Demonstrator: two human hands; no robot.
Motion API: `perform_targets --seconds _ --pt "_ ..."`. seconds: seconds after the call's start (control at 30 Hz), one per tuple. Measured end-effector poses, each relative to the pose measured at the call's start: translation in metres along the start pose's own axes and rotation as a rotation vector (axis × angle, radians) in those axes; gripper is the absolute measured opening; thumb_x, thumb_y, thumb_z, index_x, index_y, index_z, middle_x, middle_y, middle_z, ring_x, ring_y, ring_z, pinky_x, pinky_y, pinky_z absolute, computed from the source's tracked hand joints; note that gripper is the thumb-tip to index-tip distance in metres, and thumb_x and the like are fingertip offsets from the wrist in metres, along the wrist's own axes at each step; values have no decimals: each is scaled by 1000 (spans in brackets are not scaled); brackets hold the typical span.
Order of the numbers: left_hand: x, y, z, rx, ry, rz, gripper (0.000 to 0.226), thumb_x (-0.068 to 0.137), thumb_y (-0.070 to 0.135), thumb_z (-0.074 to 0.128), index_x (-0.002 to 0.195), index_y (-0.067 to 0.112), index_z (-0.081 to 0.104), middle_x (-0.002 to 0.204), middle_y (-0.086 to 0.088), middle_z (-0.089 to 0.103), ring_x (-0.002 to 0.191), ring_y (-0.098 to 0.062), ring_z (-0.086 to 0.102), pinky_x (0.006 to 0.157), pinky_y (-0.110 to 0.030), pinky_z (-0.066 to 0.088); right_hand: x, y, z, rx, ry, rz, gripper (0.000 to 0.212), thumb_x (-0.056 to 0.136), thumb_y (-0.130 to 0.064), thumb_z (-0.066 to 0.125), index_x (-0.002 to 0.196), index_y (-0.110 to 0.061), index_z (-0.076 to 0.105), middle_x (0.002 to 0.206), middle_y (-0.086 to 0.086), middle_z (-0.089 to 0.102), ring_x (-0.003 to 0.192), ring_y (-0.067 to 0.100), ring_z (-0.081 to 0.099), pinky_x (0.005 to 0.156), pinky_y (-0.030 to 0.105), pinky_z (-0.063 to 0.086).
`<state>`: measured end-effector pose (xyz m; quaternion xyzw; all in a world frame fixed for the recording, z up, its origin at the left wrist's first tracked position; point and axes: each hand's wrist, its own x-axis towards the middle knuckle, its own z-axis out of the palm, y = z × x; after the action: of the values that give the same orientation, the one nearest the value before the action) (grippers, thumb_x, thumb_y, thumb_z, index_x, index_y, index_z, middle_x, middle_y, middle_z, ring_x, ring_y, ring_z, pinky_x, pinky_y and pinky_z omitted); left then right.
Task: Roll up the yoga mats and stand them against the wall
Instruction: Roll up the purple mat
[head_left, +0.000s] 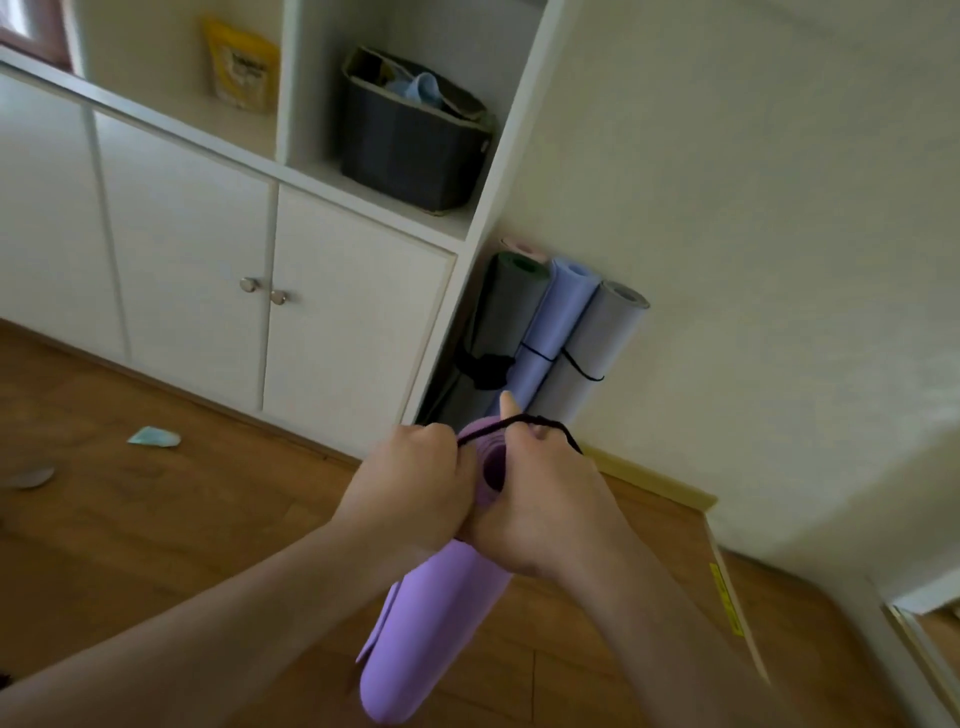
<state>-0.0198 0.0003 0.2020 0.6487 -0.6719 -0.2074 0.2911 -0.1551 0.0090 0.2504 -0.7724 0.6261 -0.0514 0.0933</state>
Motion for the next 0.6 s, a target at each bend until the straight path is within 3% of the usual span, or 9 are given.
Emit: perform_targets --seconds 0.1,0.17,0.2,0.27,0.33,0.43,0.5,0.57,0.6 --pt "4 -11 -2 -174 60 -105 33 106 22 45 86 9 67 80 -11 68 73 -31 67 63 -44 56 1 3 -1 78 -32 41 135 76 -65 81 169 -28 -9 136 -5 54 109 14 60 79 25 48" --pt "6 -14 -4 -435 60 -227 32 105 18 48 87 8 73 76 -13 73 68 -32 74 60 -47 64 0 12 -6 156 -30 48 136 70 -76 81 170 -27 4 145 -7 55 119 13 61 84 25 51" --pt "7 -15 -4 -537 47 -286 30 106 16 50 90 8 74 76 -13 75 66 -31 75 58 -47 65 -1 17 -10 222 -32 50 124 70 -78 80 167 -27 22 139 -12 60 118 10 62 86 25 54" --pt "11 -18 -4 -646 15 -339 26 107 12 53 94 7 75 78 -13 77 67 -29 77 61 -48 66 -2 31 -14 427 -37 89 71 79 -75 76 136 -36 58 116 -20 70 105 3 67 88 28 57" --pt "14 -19 -5 -693 -12 -337 19 105 11 59 97 6 75 81 -13 78 70 -27 78 65 -48 66 -4 41 -16 625 -25 152 30 97 -66 63 109 -40 70 100 -23 75 98 -1 68 88 27 54" --pt "15 -21 -3 -709 -56 -291 9 100 12 69 100 6 76 80 -10 79 71 -26 78 68 -46 66 -2 58 -9 759 3 244 49 110 -56 44 102 -23 80 97 -8 81 100 12 73 100 41 53" --pt "12 -22 -1 -685 -100 -224 6 97 9 73 102 10 75 84 -6 80 72 -24 79 70 -44 67 -4 66 -4 739 23 268 47 112 -51 43 103 -22 79 100 -3 79 98 12 71 101 43 54" --pt "10 -25 2 -526 -127 -82 14 95 8 74 104 18 76 90 2 79 78 -14 77 71 -31 65 -6 72 -2 719 31 267 43 112 -50 44 104 -26 78 101 -16 77 88 -2 67 92 32 56" --pt "9 -27 3 -410 -132 -8 19 95 8 74 107 24 75 94 8 77 83 -9 75 74 -24 64 -7 73 -2 729 25 260 42 112 -49 44 103 -26 78 90 -26 73 81 -8 65 88 29 55"
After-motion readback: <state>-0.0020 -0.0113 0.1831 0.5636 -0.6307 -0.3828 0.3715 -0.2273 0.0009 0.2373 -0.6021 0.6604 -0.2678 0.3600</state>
